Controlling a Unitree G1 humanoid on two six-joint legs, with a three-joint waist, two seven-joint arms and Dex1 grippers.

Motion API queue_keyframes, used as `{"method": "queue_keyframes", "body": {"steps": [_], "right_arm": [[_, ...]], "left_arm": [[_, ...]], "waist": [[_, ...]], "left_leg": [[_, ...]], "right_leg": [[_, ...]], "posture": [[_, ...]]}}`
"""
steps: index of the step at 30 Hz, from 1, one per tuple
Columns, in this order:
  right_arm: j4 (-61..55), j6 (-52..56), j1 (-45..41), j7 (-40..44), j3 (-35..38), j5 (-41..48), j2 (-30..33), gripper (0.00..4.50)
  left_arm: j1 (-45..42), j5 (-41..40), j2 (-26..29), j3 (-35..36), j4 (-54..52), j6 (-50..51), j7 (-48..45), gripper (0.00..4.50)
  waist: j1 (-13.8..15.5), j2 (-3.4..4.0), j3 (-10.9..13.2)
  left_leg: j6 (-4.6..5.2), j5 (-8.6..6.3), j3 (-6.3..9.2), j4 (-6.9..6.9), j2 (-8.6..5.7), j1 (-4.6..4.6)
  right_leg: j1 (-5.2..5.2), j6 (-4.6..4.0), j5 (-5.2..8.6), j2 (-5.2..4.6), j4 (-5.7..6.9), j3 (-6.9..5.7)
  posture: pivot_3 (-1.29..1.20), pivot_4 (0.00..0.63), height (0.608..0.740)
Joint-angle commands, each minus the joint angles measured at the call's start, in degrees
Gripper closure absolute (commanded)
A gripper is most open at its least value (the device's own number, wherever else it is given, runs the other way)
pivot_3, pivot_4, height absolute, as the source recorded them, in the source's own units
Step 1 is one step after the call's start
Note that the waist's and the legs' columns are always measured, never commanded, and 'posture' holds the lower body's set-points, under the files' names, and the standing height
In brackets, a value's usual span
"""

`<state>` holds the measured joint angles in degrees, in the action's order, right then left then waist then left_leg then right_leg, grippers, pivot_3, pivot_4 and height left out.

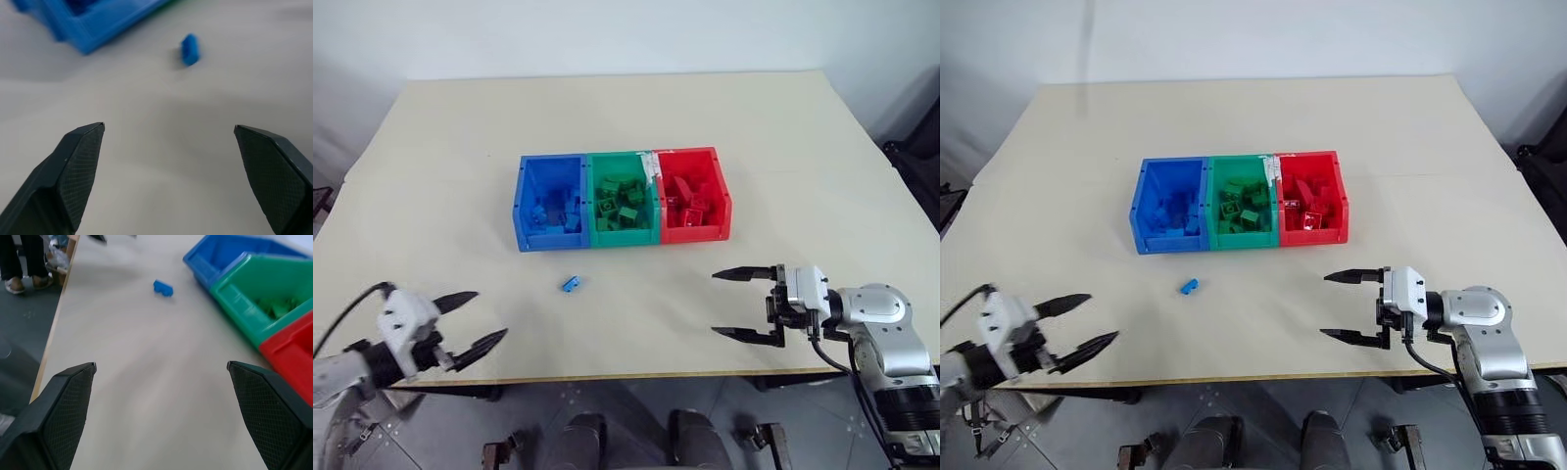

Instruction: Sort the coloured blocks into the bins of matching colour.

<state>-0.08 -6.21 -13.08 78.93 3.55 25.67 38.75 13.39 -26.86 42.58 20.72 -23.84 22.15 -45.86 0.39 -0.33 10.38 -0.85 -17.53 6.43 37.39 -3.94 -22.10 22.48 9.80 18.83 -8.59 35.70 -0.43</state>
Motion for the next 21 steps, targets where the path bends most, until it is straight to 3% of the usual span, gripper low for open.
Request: {"method": "queue_keyframes", "body": {"steps": [1, 3, 8, 15, 21], "right_arm": [[-5.2, 1.0, -0.7, -2.2, 0.5, 2.3, -0.7, 0.02], [-7.1, 2.2, -0.6, -3.4, 0.6, 2.6, -0.6, 0.02], [-11.1, 2.9, 2.3, -5.7, 1.1, 2.5, -0.1, 0.02], [-14.4, 2.5, 6.6, -9.3, 1.4, 1.5, -0.1, 0.02], [-15.9, 2.4, 8.0, -11.5, 1.8, 1.2, 0.1, 0.0]], "left_arm": [[-8.2, -1.5, -0.6, -8.1, -7.1, 12.1, 7.1, 0.0], [-14.0, -1.1, -0.9, -13.1, -8.0, 22.9, 11.9, 0.0], [-26.9, 3.3, -0.8, -23.4, -6.9, 37.5, 18.8, 0.0], [-35.3, 7.7, -0.7, -30.8, -2.3, 40.8, 20.0, 0.0], [-35.4, 8.6, 2.8, -33.5, -2.8, 44.7, 18.9, 1.5]], "waist": [[0.2, 0.0, 0.0], [0.2, 0.0, 0.0], [-0.1, 0.0, 0.0], [-0.3, 0.0, 0.0], [-0.3, 0.0, 0.0]], "left_leg": [[-0.01, 0.01, 0.01, 0.03, 0.0, 0.0], [-0.01, 0.01, 0.0, 0.06, -0.02, 0.0], [-0.02, 0.01, 0.0, -0.05, -0.22, -0.01], [-0.01, 0.01, -0.04, -0.04, -0.26, -0.03], [-0.01, 0.01, -0.03, 0.07, -0.27, 0.0]], "right_leg": [[0.01, 0.0, 0.0, 0.01, 0.03, 0.0], [0.01, 0.0, -0.01, 0.01, 0.08, 0.01], [0.08, 0.0, -0.01, 0.06, 0.26, 0.01], [0.08, 0.01, -0.01, 0.06, 0.23, 0.03], [0.03, 0.01, 0.0, 0.06, 0.17, 0.05]], "posture": [[0.0, 0.15, 0.74], [0.0, 0.15, 0.74], [0.0, 0.15, 0.74], [0.0, 0.15, 0.74], [0.0, 0.15, 0.74]]}}
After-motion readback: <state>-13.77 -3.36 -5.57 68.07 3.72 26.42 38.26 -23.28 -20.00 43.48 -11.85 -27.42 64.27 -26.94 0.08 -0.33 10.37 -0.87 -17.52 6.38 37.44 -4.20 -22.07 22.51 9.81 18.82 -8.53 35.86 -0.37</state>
